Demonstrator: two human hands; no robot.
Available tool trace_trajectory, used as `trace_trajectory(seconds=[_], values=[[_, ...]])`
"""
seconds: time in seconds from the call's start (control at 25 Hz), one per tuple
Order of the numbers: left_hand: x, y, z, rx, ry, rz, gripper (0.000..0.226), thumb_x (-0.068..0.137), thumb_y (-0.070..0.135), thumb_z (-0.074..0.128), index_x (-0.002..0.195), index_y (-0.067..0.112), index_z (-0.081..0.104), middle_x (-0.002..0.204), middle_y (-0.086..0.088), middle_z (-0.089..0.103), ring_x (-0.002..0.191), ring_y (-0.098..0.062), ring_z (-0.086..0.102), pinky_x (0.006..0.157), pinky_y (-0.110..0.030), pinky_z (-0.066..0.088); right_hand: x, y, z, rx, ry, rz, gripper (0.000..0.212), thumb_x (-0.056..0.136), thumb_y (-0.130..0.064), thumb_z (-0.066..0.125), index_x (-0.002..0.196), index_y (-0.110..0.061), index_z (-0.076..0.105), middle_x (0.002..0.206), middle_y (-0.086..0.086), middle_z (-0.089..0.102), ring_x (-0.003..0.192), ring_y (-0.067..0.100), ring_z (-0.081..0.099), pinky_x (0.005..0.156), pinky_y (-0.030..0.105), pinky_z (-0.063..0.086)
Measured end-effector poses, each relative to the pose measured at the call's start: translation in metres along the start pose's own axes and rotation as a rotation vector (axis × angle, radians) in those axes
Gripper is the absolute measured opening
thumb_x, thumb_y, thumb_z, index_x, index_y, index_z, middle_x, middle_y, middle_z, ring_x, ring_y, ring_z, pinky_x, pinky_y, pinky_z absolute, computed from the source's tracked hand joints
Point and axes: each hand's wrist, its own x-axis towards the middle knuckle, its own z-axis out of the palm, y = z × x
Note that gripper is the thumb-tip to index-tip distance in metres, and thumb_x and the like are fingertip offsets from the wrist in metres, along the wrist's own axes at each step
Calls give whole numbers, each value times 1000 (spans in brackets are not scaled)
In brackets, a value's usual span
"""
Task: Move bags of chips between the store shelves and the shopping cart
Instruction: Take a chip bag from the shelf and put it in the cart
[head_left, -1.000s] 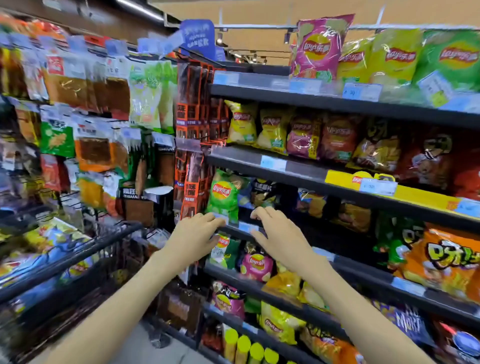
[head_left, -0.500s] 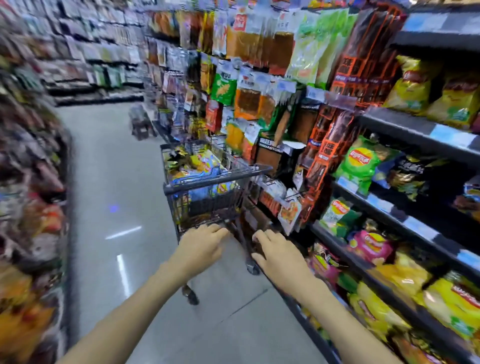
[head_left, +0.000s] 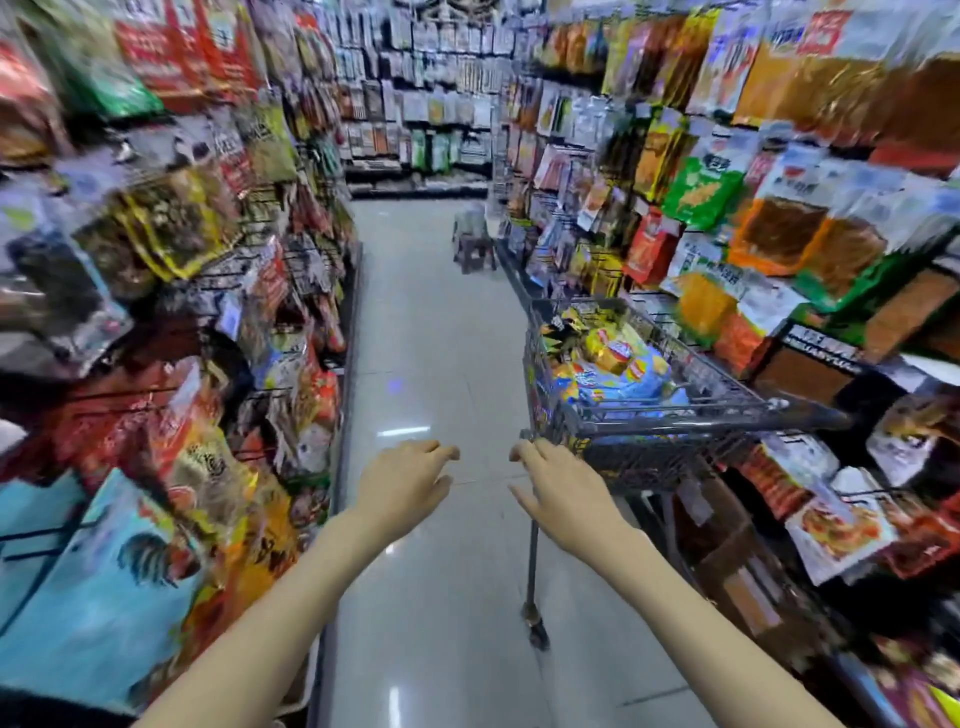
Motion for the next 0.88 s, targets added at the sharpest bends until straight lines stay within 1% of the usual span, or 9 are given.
trace_trajectory(seconds=[0.12, 0.2, 0.32, 0.4, 0.52, 0.64, 0.72, 0.88], values=[[29, -71, -4, -13, 37, -2, 32, 97, 35, 52, 128, 27, 55, 121, 5, 61, 113, -22, 59, 79, -39, 51, 74, -26, 16, 28, 6, -34, 35, 98, -36, 51, 128, -20, 48, 124, 2, 54, 115, 26, 52, 88, 38, 43], [53, -109, -2, -23, 28, -15, 31, 96, 36, 52, 126, 27, 55, 119, 5, 61, 110, -22, 60, 76, -40, 54, 116, -32, 24, 46, -2, -35, 35, 98, -34, 51, 129, -18, 49, 124, 3, 54, 115, 26, 52, 86, 37, 42], [95, -142, 8, -8, -14, -15, 31, 96, 36, 52, 126, 28, 55, 119, 5, 61, 106, -24, 61, 75, -40, 54, 167, -24, 38, 57, -37, -13, 34, 98, -33, 50, 129, -18, 48, 125, 3, 54, 113, 26, 52, 84, 38, 43], [132, -156, 16, -11, -28, -1, 31, 96, 35, 53, 126, 26, 56, 117, 3, 62, 102, -25, 63, 73, -38, 53, 201, -9, 48, 60, -54, 6, 34, 98, -34, 50, 129, -18, 47, 126, 3, 54, 114, 25, 51, 83, 38, 43], [199, -170, 30, 10, -54, 15, 33, 98, 38, 50, 129, 29, 54, 119, 6, 60, 105, -22, 62, 71, -34, 48, 258, 26, 62, 54, -78, 33, 35, 99, -33, 50, 130, -18, 47, 127, 3, 54, 115, 25, 50, 82, 37, 43], [270, -182, 36, 23, -78, 23, 34, 99, 39, 47, 131, 30, 52, 123, 9, 58, 110, -19, 59, 75, -33, 45, 321, 65, 65, 74, -73, 44, 35, 99, -34, 50, 130, -18, 46, 127, 3, 54, 116, 24, 49, 83, 37, 45], [327, -194, 34, 19, -79, 20, 34, 99, 37, 48, 131, 29, 53, 124, 7, 59, 113, -22, 58, 79, -35, 47, 367, 96, 65, 71, -62, 55, 35, 99, -35, 50, 130, -19, 46, 128, 2, 53, 117, 24, 50, 83, 38, 46], [428, -216, 44, 19, -66, 35, 33, 99, 38, 47, 130, 30, 53, 123, 8, 59, 112, -20, 59, 80, -35, 48, 443, 152, 69, 60, -63, 86, 32, 98, -34, 50, 126, -18, 47, 123, 3, 55, 113, 28, 53, 84, 39, 46]])
